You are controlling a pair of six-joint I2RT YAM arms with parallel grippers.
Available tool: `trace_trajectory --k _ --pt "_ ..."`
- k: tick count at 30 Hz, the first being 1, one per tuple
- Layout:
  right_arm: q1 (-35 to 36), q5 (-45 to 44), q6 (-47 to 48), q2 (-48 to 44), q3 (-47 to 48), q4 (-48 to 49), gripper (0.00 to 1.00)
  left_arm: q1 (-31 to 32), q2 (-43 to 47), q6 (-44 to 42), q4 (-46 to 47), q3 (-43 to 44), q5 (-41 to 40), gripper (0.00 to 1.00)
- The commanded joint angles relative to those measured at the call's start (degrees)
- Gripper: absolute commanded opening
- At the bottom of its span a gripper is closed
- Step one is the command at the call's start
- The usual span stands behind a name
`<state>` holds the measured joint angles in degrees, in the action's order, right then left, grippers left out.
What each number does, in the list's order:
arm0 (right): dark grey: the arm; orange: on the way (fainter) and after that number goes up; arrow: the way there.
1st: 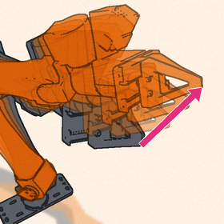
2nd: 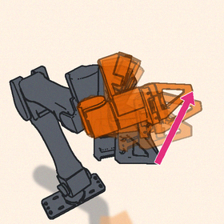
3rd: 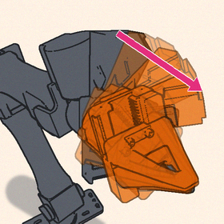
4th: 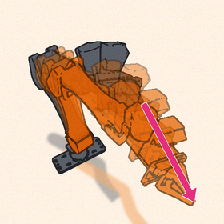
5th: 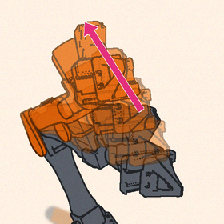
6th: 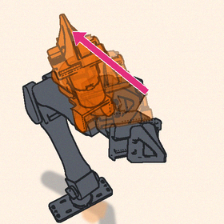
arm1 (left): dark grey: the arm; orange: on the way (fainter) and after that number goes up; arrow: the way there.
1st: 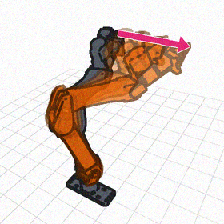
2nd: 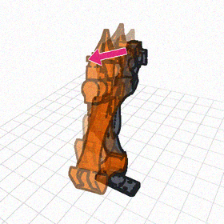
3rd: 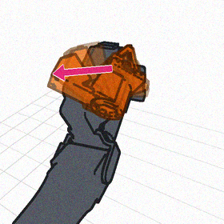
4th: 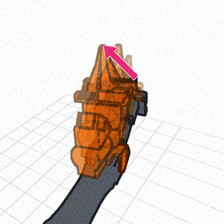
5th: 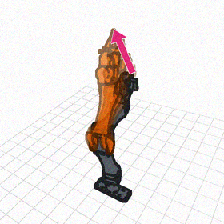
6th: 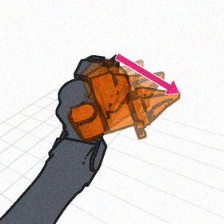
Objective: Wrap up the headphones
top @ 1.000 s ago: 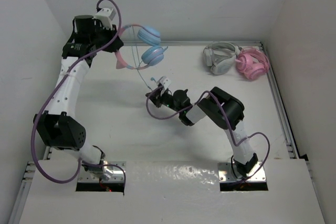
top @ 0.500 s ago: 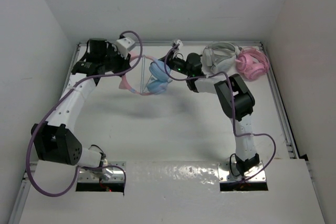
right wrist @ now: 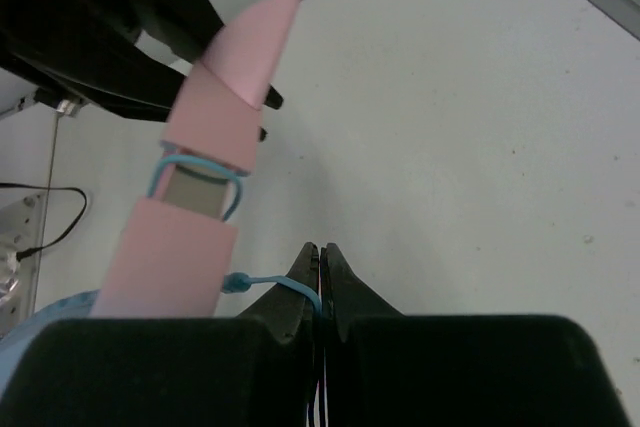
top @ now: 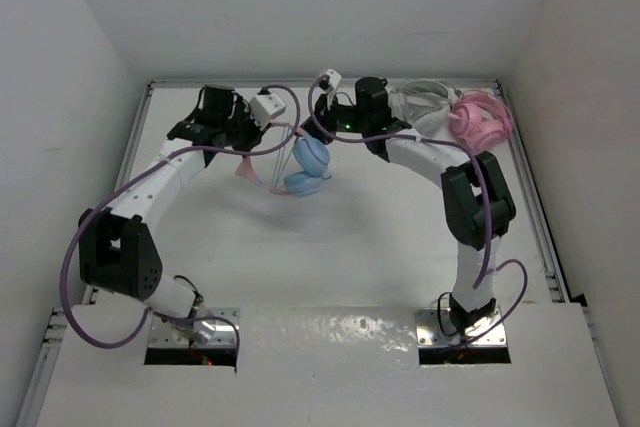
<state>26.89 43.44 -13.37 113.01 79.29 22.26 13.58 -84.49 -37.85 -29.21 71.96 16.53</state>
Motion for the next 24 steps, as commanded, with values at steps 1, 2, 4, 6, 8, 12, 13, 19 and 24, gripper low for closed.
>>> trace_trajectory --k 1,2,4,6,8,12,13,19,24 --pt "-2.6 -6.5 7.0 -5.7 6.4 -6.3 0.0 0.9 -2.9 -4.3 -8.4 -0.9 -3.1 0.0" --pt "-2.4 -7.2 8.5 -6.0 7.5 -7.8 0.0 1.8 -3.4 -4.4 -8.5 -0.7 -3.4 0.0" --pt "-1.6 -10.9 11.2 -6.7 9.0 -11.9 0.0 2.9 -4.4 -4.2 -7.7 -0.9 -4.7 0.0" --pt "0.0 -17.3 12.9 -7.4 9.3 -14.2 0.0 3.6 -4.9 -4.5 -7.5 -0.9 -5.1 0.0" --pt "2.3 -24.3 17.3 -7.7 8.0 -13.2 0.1 4.0 -5.1 -4.6 -7.5 -0.9 -4.3 0.0" --pt "2.5 -30.3 15.3 -4.7 9.8 -11.2 0.1 4.1 -4.8 -4.3 -10.2 0.8 1.2 0.0" --pt "2.5 -29.6 14.9 -2.6 11.4 -11.2 0.09 4.1 -4.2 -4.1 -11.6 1.1 2.1 0.0" --pt "2.5 -23.8 11.3 2.9 7.1 -2.2 0.0 4.9 -1.0 -2.5 -9.6 -1.6 -2.5 0.0" --pt "2.5 -29.7 7.1 3.3 3.9 7.3 0.0 5.1 -4.1 -1.6 -8.1 -3.4 -8.7 0.0"
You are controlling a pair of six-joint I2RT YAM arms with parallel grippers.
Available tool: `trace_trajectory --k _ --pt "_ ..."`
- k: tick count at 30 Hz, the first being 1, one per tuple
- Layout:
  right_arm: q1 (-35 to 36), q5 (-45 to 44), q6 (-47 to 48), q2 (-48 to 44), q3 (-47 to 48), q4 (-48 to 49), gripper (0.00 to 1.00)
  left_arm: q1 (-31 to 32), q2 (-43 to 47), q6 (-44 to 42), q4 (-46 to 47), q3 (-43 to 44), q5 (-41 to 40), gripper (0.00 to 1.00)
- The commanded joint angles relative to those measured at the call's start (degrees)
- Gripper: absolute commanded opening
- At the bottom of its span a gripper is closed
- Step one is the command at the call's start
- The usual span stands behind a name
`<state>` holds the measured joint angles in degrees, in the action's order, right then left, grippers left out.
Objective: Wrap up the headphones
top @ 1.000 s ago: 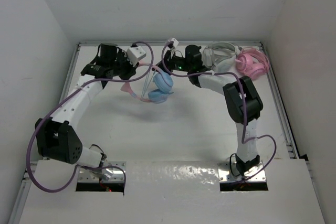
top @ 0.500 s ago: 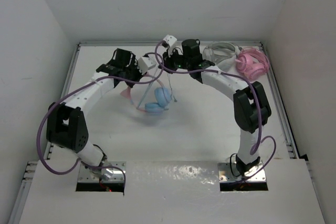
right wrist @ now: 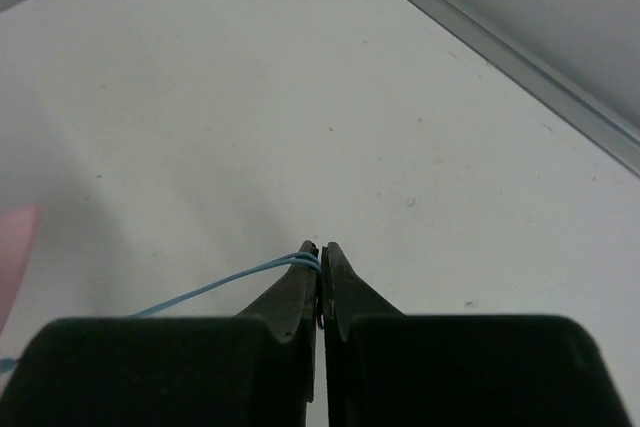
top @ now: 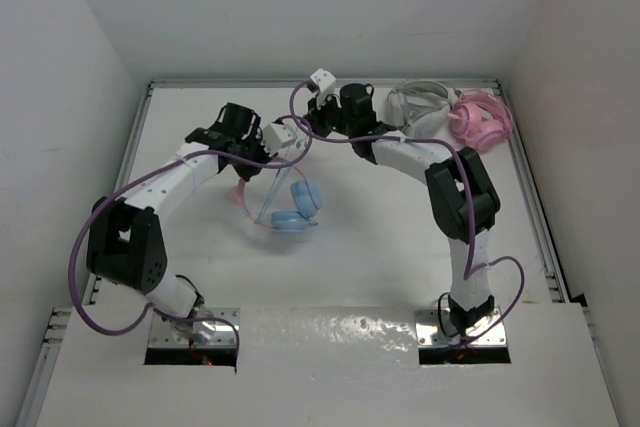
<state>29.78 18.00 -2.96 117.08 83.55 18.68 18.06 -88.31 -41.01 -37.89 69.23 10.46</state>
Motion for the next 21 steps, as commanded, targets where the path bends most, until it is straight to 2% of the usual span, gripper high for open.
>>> trace_trajectory --k 1,4,8,9,10,11,13,14,16,18,21 --pt "-0.4 -6.2 -3.4 -1.2 -0.7 11.9 0.0 0.7 -1.2 1.7 1.1 -1.0 -3.2 0.0" --pt "-0.4 -14.9 -2.0 -3.9 -2.5 14.5 0.0 0.7 -2.8 3.3 4.0 -2.4 -7.7 0.0" --pt "0.1 -12.4 2.5 -9.8 -4.1 7.7 0.0 0.7 -6.3 5.1 6.7 -1.8 -11.8 0.0" --pt "0.9 -11.5 6.9 -11.0 -4.0 4.8 0.0 0.7 -7.9 5.9 6.9 -1.5 -12.6 0.0" --pt "1.5 -10.7 9.1 -11.9 -3.6 1.2 0.0 0.7 -8.6 6.4 7.2 -1.0 -13.8 0.0" --pt "2.0 -10.2 10.9 -12.8 -1.8 -7.9 0.0 0.7 -9.2 7.0 8.0 -0.2 -14.6 0.0" --pt "4.0 -9.7 15.3 -14.3 1.0 -18.2 0.0 0.6 -10.3 8.6 9.1 0.5 -15.5 0.0" --pt "4.6 -10.0 16.1 -14.5 4.3 -28.9 0.0 0.6 -10.4 9.3 10.2 1.1 -16.3 0.0" --pt "6.2 -11.5 16.7 -14.6 8.4 -41.1 0.0 0.6 -10.2 10.9 11.9 1.7 -17.2 0.0" --pt "6.3 -11.4 14.8 -15.1 10.7 -48.9 0.0 0.6 -9.6 12.6 14.1 2.0 -18.6 0.0" --pt "6.3 -9.2 12.8 -15.6 13.3 -55.2 0.0 0.6 -8.6 13.9 15.8 2.1 -19.9 0.0"
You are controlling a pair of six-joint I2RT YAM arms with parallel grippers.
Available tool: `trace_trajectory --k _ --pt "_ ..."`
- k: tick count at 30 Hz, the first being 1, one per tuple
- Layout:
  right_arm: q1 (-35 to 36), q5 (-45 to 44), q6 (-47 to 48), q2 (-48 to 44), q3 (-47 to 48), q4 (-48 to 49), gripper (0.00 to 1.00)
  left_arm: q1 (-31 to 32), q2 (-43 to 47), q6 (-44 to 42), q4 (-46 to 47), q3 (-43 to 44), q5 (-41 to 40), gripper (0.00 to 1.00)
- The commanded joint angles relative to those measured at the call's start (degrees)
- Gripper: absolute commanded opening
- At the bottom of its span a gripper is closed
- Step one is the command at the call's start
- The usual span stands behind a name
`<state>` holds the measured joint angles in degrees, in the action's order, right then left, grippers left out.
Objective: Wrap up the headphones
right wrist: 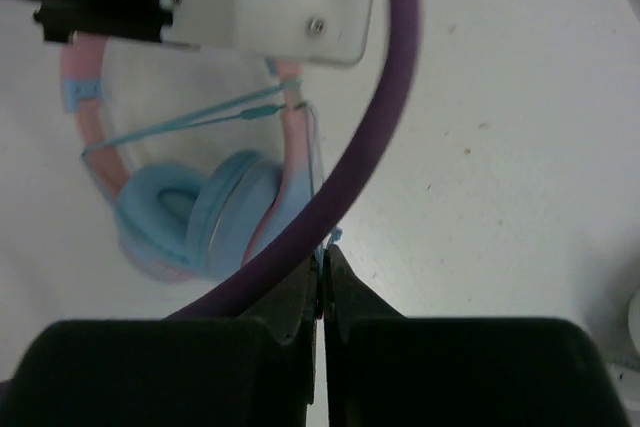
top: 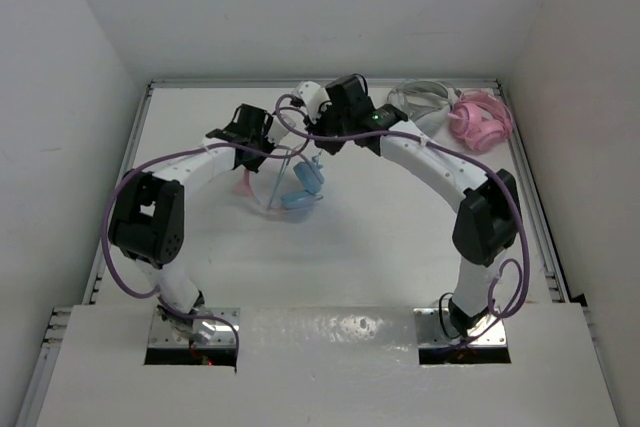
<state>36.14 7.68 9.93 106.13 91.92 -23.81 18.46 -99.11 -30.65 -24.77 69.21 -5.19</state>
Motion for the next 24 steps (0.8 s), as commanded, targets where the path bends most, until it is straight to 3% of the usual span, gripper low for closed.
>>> trace_trajectory --k 1,7,11,14,17,20,24 --pt "0.0 2.1 -0.5 -5.3 5.6 -15.3 0.0 0.1 2.3 4.3 3.1 2.4 -5.1 0.0" --pt "0.5 11.6 -4.7 -8.0 10.1 -19.6 0.0 0.3 3.0 3.8 4.6 3.9 -7.2 0.0" --pt "1.1 9.8 -0.4 -6.3 17.9 -28.5 0.0 1.2 4.4 0.0 4.6 3.2 -6.1 0.0" --pt "1.2 10.9 -2.4 -4.3 21.5 -32.4 0.0 1.8 4.9 0.2 5.6 3.0 -7.7 0.0" --pt "2.8 16.5 -8.0 -4.9 16.1 -27.0 0.0 1.7 3.8 4.0 5.0 5.7 -9.3 0.0" --pt "6.1 21.5 -16.5 -7.1 7.2 -13.9 0.0 1.7 3.0 7.1 5.3 6.5 -8.9 0.0" --pt "9.2 24.0 -32.8 -11.2 -8.3 12.9 0.0 1.3 2.8 10.8 7.5 6.7 -7.3 0.0"
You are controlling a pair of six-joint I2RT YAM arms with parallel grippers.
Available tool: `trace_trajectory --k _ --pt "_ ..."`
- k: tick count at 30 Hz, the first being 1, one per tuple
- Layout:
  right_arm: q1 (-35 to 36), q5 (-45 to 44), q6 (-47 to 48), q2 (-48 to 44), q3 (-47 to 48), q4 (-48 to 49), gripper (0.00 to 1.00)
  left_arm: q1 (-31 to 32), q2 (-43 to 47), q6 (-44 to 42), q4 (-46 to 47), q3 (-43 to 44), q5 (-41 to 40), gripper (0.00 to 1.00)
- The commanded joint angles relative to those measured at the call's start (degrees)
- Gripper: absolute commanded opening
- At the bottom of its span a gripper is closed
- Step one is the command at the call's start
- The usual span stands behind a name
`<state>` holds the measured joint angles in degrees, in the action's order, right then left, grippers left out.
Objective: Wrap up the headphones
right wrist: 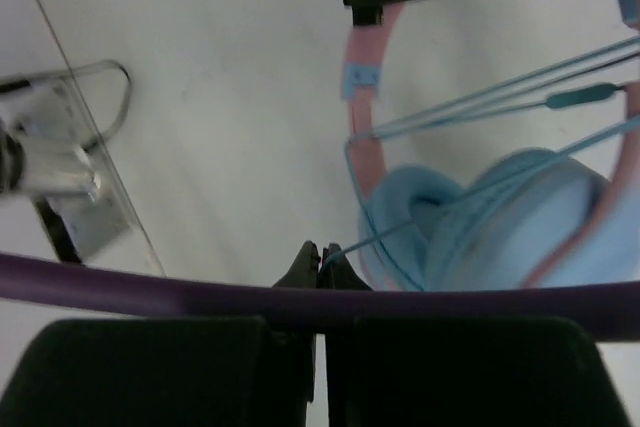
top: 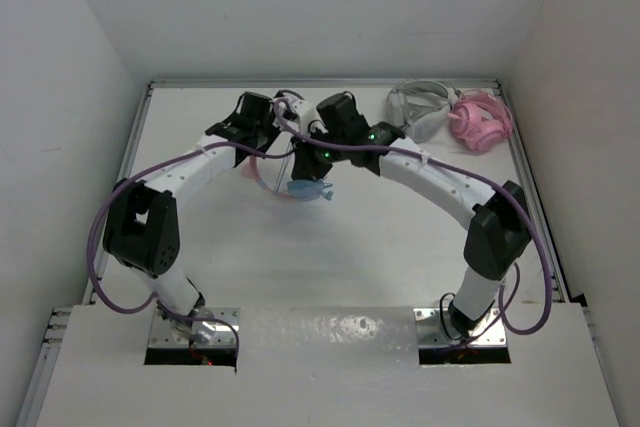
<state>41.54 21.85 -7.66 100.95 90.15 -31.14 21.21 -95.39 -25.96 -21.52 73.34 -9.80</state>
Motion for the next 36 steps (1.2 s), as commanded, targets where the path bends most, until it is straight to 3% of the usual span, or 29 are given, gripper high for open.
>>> trace_trajectory --k 1,2,4,12,16,20,29,36 --pt "4.5 10.0 -17.8 -6.8 -8.8 24.8 0.0 -1.5 -1.1 6.8 4.5 2.8 -2.2 0.0" --pt "4.8 10.2 -20.6 -7.9 -10.8 33.5 0.0 -1.5 -1.2 7.9 4.9 3.2 -1.7 0.0" --pt "5.0 10.9 -26.8 -8.4 -14.5 38.4 0.0 -2.0 -1.3 9.0 5.6 3.4 -1.4 0.0" --pt "6.8 11.3 -31.9 -7.5 -17.0 43.3 0.0 -4.2 -1.1 11.5 7.2 5.1 1.2 0.0" --pt "7.2 4.4 -27.4 -4.3 -15.4 39.7 0.0 -4.9 -0.6 12.9 5.9 6.2 4.5 0.0" --pt "7.2 -0.5 -24.4 0.3 -15.2 42.3 0.0 -6.3 0.3 14.9 4.4 7.6 8.6 0.0" --pt "7.2 -11.5 -18.7 5.3 -16.7 43.4 0.0 -8.2 1.0 15.1 2.4 10.0 9.8 0.0" --pt "7.2 -12.4 -16.6 9.5 -17.5 46.2 0.05 -10.1 1.0 16.5 0.9 12.4 14.6 0.0"
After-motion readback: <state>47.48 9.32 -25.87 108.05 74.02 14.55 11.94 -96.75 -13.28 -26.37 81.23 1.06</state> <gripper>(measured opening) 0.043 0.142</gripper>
